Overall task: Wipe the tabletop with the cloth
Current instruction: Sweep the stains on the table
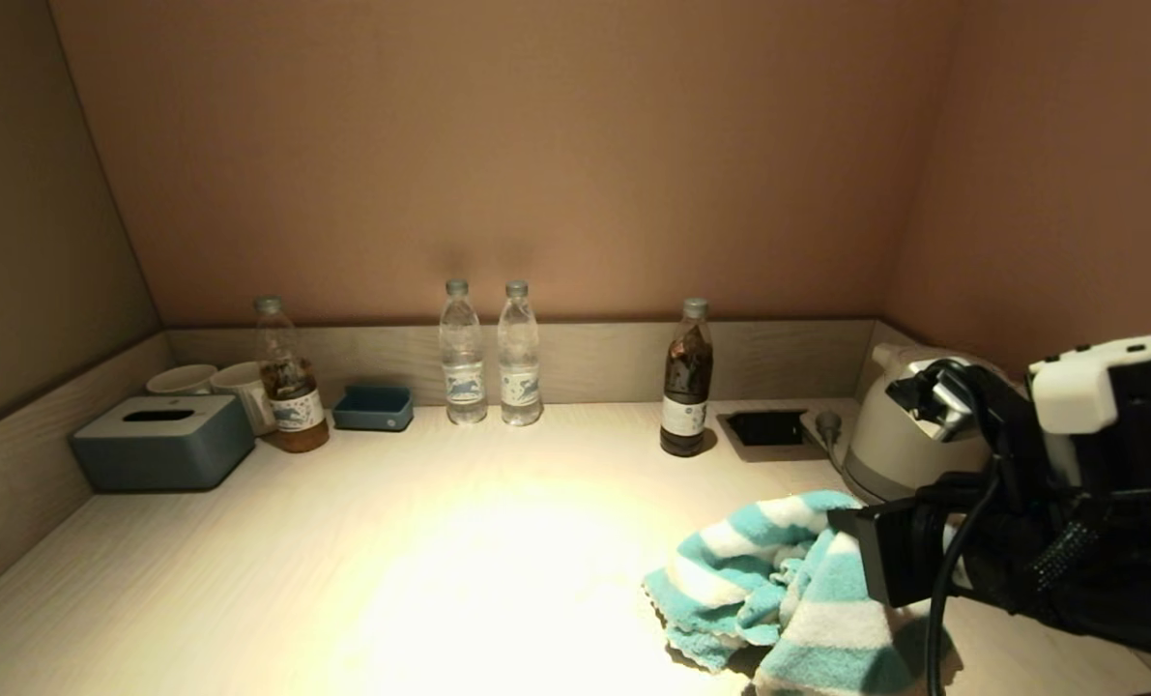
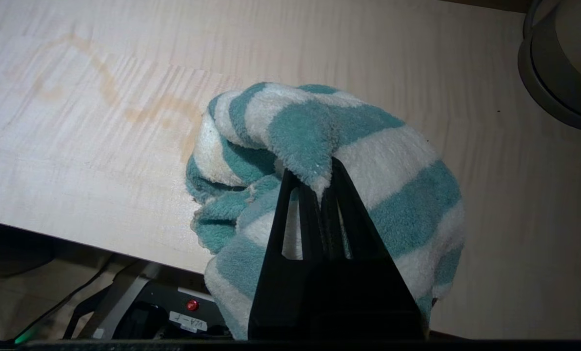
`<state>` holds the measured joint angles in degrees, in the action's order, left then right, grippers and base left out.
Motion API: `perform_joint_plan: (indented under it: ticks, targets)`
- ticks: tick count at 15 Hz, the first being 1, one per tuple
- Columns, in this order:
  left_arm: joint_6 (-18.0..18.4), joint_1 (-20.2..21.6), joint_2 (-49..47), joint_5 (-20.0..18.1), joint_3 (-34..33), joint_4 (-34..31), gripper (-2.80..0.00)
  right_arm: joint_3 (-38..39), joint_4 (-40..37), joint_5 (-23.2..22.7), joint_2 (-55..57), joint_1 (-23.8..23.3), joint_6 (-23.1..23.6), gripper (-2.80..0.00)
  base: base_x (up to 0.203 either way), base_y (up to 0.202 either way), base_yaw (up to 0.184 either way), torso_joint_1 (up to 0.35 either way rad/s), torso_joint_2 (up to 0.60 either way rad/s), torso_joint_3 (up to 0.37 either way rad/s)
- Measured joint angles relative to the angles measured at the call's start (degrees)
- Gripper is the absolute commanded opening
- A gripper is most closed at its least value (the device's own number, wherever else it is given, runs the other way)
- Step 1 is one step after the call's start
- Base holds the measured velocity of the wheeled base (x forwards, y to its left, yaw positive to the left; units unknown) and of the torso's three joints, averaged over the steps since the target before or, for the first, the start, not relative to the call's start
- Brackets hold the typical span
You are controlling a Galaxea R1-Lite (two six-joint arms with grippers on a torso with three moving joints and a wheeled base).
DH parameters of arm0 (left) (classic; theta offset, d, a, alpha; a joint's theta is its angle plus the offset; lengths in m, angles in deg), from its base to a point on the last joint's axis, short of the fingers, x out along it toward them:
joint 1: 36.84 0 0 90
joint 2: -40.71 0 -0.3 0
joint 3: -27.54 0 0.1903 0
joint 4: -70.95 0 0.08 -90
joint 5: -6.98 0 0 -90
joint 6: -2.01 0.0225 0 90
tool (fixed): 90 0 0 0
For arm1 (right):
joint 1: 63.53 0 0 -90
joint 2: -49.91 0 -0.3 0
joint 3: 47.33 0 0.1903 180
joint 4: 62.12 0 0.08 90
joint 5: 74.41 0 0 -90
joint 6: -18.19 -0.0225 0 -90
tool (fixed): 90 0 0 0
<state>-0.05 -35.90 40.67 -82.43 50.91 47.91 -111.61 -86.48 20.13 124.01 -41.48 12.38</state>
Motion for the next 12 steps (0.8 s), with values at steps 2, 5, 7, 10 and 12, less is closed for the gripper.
perform_joint_plan:
  ticks: [2, 5, 7, 10, 12]
  targets:
    - [0.0, 0.0, 0.0, 0.0, 0.0, 0.0, -2.8, 0.6, 0.1, -0.3, 0.0, 0.0, -0.1, -2.8, 0.0, 0.0, 0.0, 0.0, 0.0, 0.0]
    - [0.0, 0.0, 0.0, 0.0, 0.0, 0.0, -2.8, 0.9, 0.1, -0.3, 0.0, -0.1, -0.1, -2.8, 0.0, 0.0, 0.0, 0.0, 0.0, 0.0]
    - [0.0, 0.0, 0.0, 0.0, 0.0, 0.0, -2.8, 0.9, 0.1, -0.4, 0.1, -0.1, -0.1, -2.8, 0.0, 0.0, 0.0, 0.0, 0.0, 0.0]
    - [0.0, 0.0, 0.0, 0.0, 0.0, 0.0, -2.8, 0.7, 0.3, -0.5, 0.8, -1.3, -0.1, -2.8, 0.0, 0.0, 0.0, 0.0, 0.0, 0.0]
    - [0.0, 0.0, 0.0, 0.0, 0.0, 0.0, -2.8, 0.5, 0.7, -1.1, 1.6, -2.6, 0.1, -2.8, 0.0, 0.0, 0.0, 0.0, 0.0, 0.0]
